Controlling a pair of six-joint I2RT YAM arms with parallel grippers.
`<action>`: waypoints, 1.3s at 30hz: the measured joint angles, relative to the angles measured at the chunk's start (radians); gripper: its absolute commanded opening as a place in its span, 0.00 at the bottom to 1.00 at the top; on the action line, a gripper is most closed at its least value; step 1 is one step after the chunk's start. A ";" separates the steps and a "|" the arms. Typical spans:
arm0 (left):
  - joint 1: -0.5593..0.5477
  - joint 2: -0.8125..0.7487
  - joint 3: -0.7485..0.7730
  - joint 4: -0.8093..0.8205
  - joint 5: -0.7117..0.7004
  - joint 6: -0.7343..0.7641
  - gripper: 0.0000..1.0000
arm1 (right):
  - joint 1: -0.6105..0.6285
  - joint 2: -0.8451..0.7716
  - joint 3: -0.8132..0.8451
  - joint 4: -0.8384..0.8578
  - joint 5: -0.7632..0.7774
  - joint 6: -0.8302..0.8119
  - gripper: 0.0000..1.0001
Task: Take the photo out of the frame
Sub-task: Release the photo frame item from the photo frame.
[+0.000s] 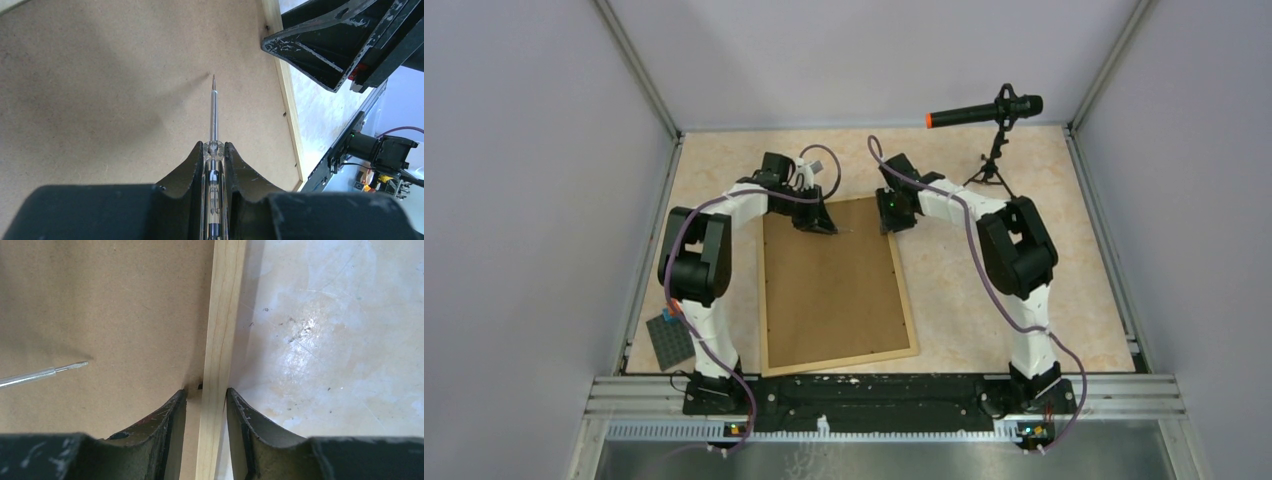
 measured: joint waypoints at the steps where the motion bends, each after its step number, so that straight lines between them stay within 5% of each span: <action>1: 0.000 0.000 -0.005 0.000 0.000 0.000 0.00 | 0.001 0.005 0.010 -0.009 0.003 0.003 0.33; 14: 0.000 0.000 -0.014 0.003 0.000 0.000 0.00 | -0.007 0.036 0.063 -0.042 0.008 0.026 0.01; 23: 0.000 0.000 -0.015 0.002 0.000 0.000 0.00 | -0.009 0.020 0.033 -0.013 0.006 0.029 0.00; 28: 0.000 0.000 -0.014 0.002 0.000 0.001 0.00 | -0.014 0.015 0.023 0.000 -0.015 0.035 0.47; 32: 0.000 0.000 -0.014 0.002 0.000 0.003 0.00 | -0.018 0.015 0.023 0.005 -0.029 0.030 0.48; 39: 0.000 0.000 -0.014 0.000 0.000 0.004 0.00 | -0.018 0.034 0.051 -0.010 -0.029 0.016 0.34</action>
